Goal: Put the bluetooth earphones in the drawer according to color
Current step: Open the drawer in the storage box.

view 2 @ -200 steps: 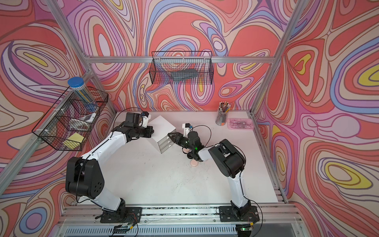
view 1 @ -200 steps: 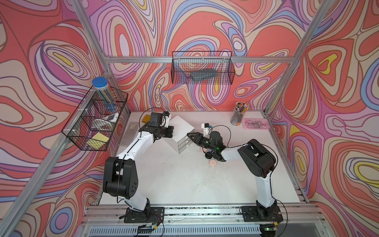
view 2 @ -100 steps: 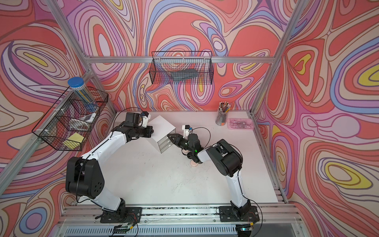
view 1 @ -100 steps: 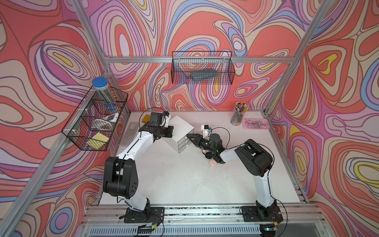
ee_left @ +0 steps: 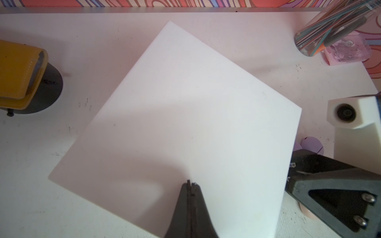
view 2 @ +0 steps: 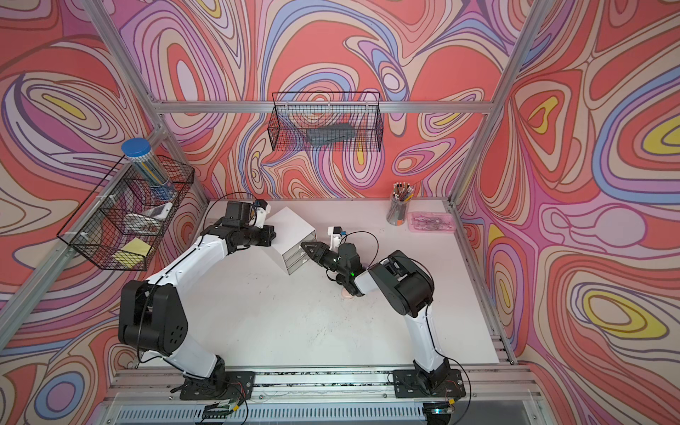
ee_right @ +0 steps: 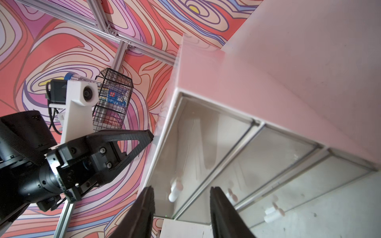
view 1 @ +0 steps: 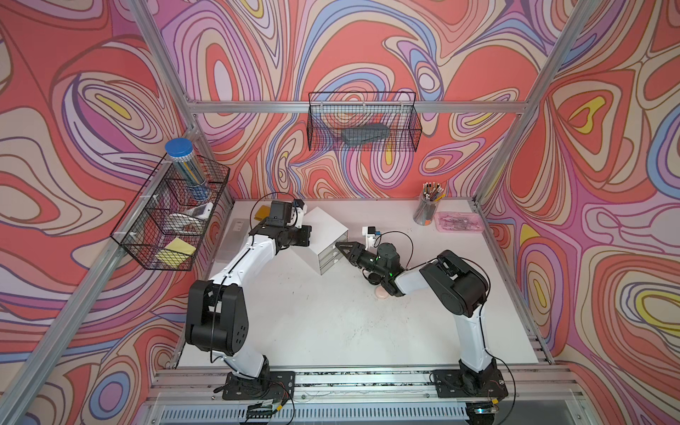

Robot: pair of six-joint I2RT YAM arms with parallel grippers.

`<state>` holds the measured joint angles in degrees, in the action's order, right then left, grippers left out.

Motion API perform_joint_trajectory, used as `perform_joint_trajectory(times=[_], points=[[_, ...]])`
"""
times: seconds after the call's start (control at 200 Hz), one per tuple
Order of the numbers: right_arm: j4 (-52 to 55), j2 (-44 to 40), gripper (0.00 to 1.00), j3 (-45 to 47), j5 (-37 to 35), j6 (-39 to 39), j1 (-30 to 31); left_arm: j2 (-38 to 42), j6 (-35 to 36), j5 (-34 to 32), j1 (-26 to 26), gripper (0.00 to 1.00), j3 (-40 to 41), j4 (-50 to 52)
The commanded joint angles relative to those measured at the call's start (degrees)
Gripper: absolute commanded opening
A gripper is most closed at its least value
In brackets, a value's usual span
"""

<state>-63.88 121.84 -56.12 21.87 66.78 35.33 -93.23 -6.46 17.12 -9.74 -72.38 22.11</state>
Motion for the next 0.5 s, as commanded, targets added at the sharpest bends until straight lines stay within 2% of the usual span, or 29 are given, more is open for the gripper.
perform_joint_trajectory(times=[0.0,0.285,0.496], points=[[-2.0,1.7,0.45,-0.3,-0.7,0.6,0.4,-1.9,0.2,-0.5,-0.5,0.0,-0.2,4.5],[-3.3,3.3,0.38,-1.9,0.4,1.9,0.6,-2.2,0.3,-0.5,-1.0,0.0,-0.7,5.1],[-3.5,3.6,0.37,-2.4,0.0,2.1,0.8,-2.2,0.5,-0.5,-1.0,0.0,-0.8,5.4]])
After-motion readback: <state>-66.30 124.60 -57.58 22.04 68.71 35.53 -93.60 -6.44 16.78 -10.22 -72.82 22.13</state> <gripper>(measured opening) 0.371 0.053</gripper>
